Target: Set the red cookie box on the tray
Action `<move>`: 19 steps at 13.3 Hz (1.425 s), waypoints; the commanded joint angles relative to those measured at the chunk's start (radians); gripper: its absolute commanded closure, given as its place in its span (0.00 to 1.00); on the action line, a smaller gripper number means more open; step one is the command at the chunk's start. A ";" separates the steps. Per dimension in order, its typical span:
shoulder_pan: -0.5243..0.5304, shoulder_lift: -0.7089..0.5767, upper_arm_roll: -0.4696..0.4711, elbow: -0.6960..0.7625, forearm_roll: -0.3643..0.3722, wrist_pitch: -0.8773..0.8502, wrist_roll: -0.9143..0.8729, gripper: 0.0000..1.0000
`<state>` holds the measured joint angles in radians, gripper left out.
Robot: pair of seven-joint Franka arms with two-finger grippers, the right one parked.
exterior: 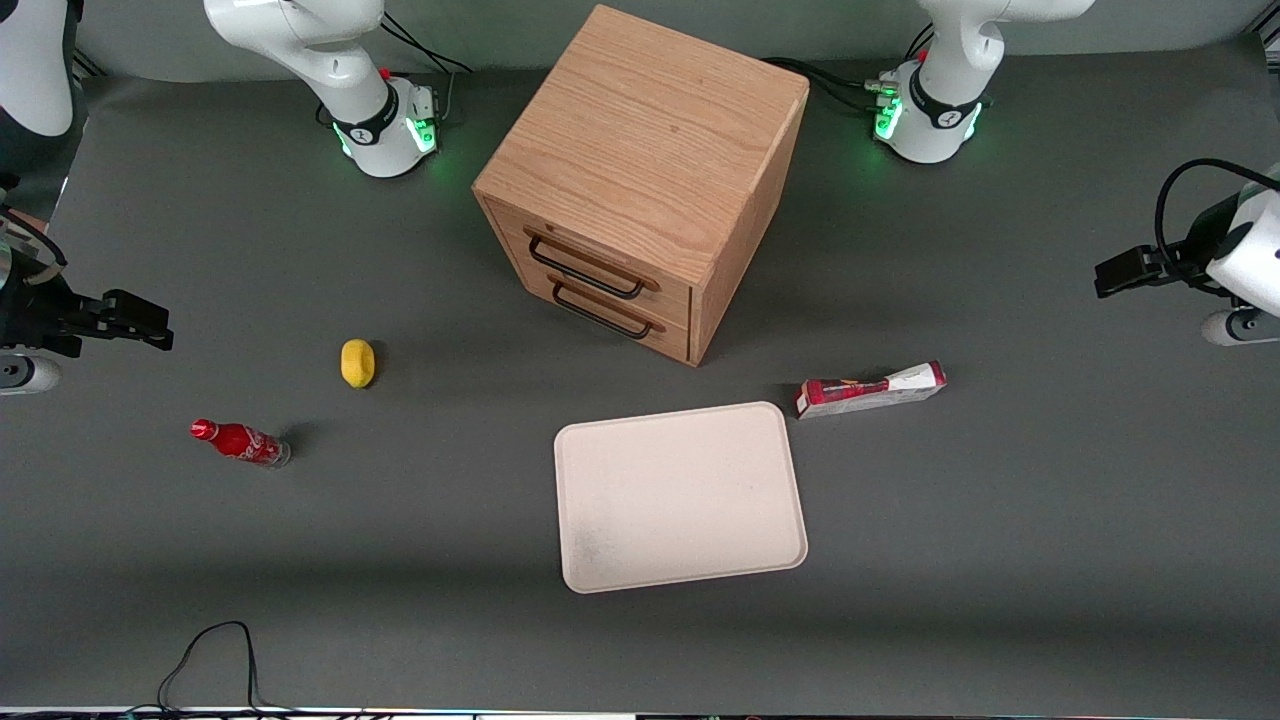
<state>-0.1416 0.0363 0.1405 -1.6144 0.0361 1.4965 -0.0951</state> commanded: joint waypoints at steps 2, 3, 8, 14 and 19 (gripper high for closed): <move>0.005 -0.001 -0.001 0.019 -0.019 -0.032 0.000 0.00; 0.007 -0.001 -0.001 0.019 -0.019 -0.032 -0.001 0.00; 0.033 -0.006 -0.002 0.011 -0.024 -0.036 0.009 0.00; 0.036 -0.016 -0.002 0.010 -0.024 -0.039 0.015 0.00; 0.043 -0.016 -0.001 0.005 -0.024 -0.038 0.015 0.00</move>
<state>-0.1060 0.0312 0.1409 -1.6125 0.0210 1.4797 -0.0944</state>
